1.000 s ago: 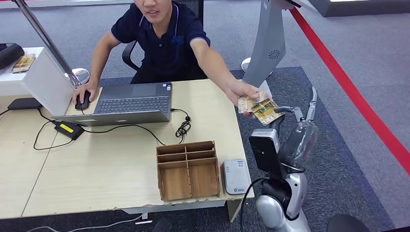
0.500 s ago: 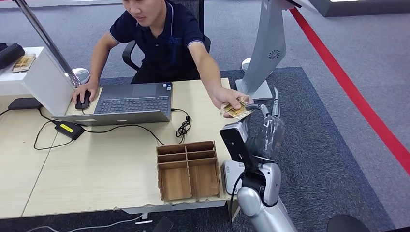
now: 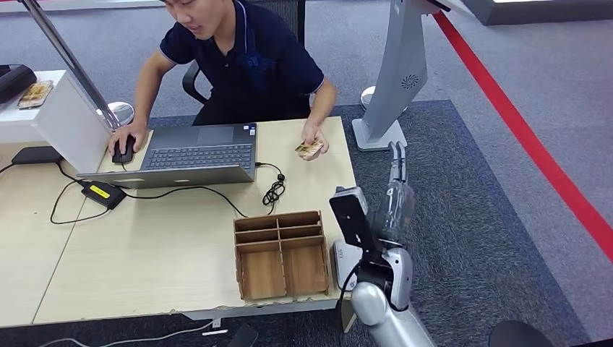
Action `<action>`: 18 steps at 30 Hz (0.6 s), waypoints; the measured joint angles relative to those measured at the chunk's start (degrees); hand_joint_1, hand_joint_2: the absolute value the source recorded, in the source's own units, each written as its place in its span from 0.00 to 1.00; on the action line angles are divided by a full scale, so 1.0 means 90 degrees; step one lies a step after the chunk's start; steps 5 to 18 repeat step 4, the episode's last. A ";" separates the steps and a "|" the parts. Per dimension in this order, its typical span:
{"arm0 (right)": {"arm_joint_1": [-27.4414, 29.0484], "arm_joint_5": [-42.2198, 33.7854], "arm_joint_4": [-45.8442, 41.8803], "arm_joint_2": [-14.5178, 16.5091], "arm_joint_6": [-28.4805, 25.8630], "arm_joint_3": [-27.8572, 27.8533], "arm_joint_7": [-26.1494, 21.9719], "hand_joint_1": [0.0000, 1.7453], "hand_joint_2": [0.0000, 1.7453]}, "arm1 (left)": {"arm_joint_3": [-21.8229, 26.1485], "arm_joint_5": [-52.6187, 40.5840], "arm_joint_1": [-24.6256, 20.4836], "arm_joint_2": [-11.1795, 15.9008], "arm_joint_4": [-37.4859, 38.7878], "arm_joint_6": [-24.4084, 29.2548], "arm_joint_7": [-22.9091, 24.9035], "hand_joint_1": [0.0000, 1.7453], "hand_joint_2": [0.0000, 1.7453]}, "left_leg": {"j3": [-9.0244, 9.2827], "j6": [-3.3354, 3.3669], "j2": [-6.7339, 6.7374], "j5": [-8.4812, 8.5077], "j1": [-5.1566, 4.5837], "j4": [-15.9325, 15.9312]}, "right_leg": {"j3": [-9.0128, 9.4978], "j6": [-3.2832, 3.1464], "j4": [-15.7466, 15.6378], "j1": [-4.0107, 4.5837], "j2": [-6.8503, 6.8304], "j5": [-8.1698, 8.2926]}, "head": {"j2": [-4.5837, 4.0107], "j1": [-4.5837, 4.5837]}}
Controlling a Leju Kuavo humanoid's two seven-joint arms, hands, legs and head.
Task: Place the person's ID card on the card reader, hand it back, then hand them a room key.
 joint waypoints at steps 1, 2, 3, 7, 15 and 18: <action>0.0033 -0.0248 0.0002 -0.0001 0.0000 0.0000 -0.0024 0.00 1.00 | 0.0000 0.0016 0.0002 0.0000 0.0001 0.0004 0.0000 0.00 1.00 | 0.0000 0.0000 0.0000 0.0000 0.0000 0.0000 | 0.0000 0.0000 0.0000 0.0000 0.0000 0.0000 | 0.0000 0.0000; 0.0070 -0.0486 0.0002 -0.0008 0.0000 0.0001 -0.0031 0.00 1.00 | 0.0000 0.0032 0.0003 0.0000 0.0001 0.0007 0.0000 0.00 1.00 | 0.0000 0.0000 0.0000 0.0000 0.0000 0.0000 | 0.0000 0.0000 0.0000 0.0000 0.0000 0.0000 | 0.0000 -0.0001; 0.0108 -0.0705 0.0001 -0.0019 0.0000 0.0003 -0.0032 0.00 1.00 | 0.0000 0.0049 0.0004 0.0000 0.0001 0.0010 0.0000 0.00 1.00 | 0.0000 0.0000 0.0000 0.0000 0.0000 0.0000 | 0.0000 0.0000 0.0000 0.0000 0.0000 0.0000 | 0.0000 -0.0001; 0.0126 -0.0805 0.0001 -0.0026 0.0000 0.0004 -0.0031 0.00 1.00 | 0.0000 0.0059 0.0004 0.0000 0.0001 0.0012 0.0000 0.00 1.00 | 0.0000 0.0000 0.0000 0.0000 0.0000 0.0000 | 0.0000 0.0000 0.0000 0.0000 0.0000 0.0000 | 0.0000 -0.0001; 0.0126 -0.0805 0.0001 -0.0026 0.0000 0.0004 -0.0031 0.00 1.00 | 0.0000 0.0059 0.0004 0.0000 0.0001 0.0012 0.0000 0.00 1.00 | 0.0000 0.0000 0.0000 0.0000 0.0000 0.0000 | 0.0000 0.0000 0.0000 0.0000 0.0000 0.0000 | 0.0000 -0.0001; 0.0126 -0.0805 0.0001 -0.0026 0.0000 0.0004 -0.0031 0.00 1.00 | 0.0000 0.0059 0.0004 0.0000 0.0001 0.0012 0.0000 0.00 1.00 | 0.0000 0.0000 0.0000 0.0000 0.0000 0.0000 | 0.0000 0.0000 0.0000 0.0000 0.0000 0.0000 | 0.0000 -0.0001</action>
